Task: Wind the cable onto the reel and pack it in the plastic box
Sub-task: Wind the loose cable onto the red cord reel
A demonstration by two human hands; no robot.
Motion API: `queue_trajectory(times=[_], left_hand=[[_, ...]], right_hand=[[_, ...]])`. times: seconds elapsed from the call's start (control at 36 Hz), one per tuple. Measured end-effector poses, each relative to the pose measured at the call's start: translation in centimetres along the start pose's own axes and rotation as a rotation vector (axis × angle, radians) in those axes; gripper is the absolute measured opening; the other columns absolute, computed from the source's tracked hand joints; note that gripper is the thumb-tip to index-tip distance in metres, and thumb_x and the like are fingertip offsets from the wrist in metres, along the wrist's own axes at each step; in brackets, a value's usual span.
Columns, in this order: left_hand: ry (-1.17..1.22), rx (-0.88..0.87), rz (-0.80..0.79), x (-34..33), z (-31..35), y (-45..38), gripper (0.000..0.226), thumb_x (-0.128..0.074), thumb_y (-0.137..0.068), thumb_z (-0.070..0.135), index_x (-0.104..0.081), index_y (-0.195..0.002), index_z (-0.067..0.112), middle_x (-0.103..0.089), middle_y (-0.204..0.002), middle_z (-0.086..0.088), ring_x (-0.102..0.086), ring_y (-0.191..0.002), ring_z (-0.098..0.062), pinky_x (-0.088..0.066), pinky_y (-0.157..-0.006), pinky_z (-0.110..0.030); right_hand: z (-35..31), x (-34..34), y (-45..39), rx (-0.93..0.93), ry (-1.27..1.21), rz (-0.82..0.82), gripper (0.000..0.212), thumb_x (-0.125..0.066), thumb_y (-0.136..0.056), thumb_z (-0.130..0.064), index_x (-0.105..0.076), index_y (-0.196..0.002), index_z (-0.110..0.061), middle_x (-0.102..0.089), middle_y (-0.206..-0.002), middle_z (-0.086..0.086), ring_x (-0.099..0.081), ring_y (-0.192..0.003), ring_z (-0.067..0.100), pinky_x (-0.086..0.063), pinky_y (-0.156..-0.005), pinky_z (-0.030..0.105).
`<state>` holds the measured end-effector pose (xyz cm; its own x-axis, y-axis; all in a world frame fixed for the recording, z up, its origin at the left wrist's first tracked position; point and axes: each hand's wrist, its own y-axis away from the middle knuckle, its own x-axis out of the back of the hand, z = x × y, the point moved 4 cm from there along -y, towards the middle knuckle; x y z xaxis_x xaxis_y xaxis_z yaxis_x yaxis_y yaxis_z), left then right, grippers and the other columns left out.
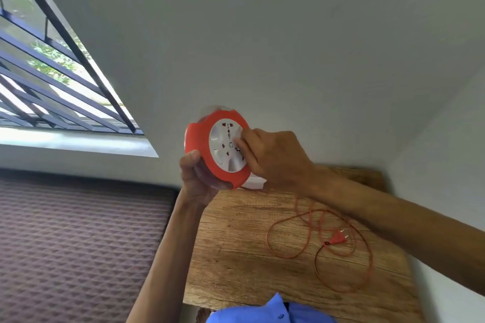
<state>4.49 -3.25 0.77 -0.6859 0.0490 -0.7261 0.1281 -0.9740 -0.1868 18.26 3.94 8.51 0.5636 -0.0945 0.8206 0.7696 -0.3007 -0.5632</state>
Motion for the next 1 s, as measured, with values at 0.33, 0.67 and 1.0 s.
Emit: queue_trajectory(times=[0.33, 0.67, 1.0], left_hand=[[0.057, 0.079, -0.031, -1.3, 0.2, 1.1, 0.087, -0.094, -0.082, 0.049, -0.06, -0.151, 0.007, -0.069, -0.133, -0.023, -0.073, -0.118, -0.039, -0.068, -0.09, -0.049], [0.062, 0.143, -0.108, -1.0, -0.5, 1.3, 0.083, -0.084, -0.095, 0.045, -0.052, -0.159, 0.005, -0.062, -0.147, -0.028, -0.066, -0.131, -0.047, -0.06, -0.103, -0.068], [0.107, 0.225, -0.162, -0.5, -1.7, 1.4, 0.084, -0.075, -0.099, 0.051, -0.045, -0.163, 0.006, -0.056, -0.154, -0.029, -0.058, -0.14, -0.049, -0.052, -0.107, -0.074]], right_hand=[[0.5, 0.9, 0.2, 0.512, -0.078, -0.189, 0.049, -0.062, -0.107, -0.028, -0.056, -0.154, -0.013, -0.075, -0.117, 0.024, -0.074, -0.068, 0.034, -0.058, -0.056, 0.029], [2.3, 1.5, -1.0, 0.989, 0.268, -0.131, 0.055, -0.057, -0.107, -0.009, -0.037, -0.155, -0.027, -0.064, -0.129, 0.021, -0.069, -0.083, 0.03, -0.057, -0.051, 0.031], [2.5, 2.0, -1.0, 1.062, 0.322, -0.203, 0.072, -0.064, -0.099, -0.006, -0.04, -0.16, -0.037, -0.047, -0.155, 0.028, -0.065, -0.1, 0.036, -0.061, -0.06, 0.034]])
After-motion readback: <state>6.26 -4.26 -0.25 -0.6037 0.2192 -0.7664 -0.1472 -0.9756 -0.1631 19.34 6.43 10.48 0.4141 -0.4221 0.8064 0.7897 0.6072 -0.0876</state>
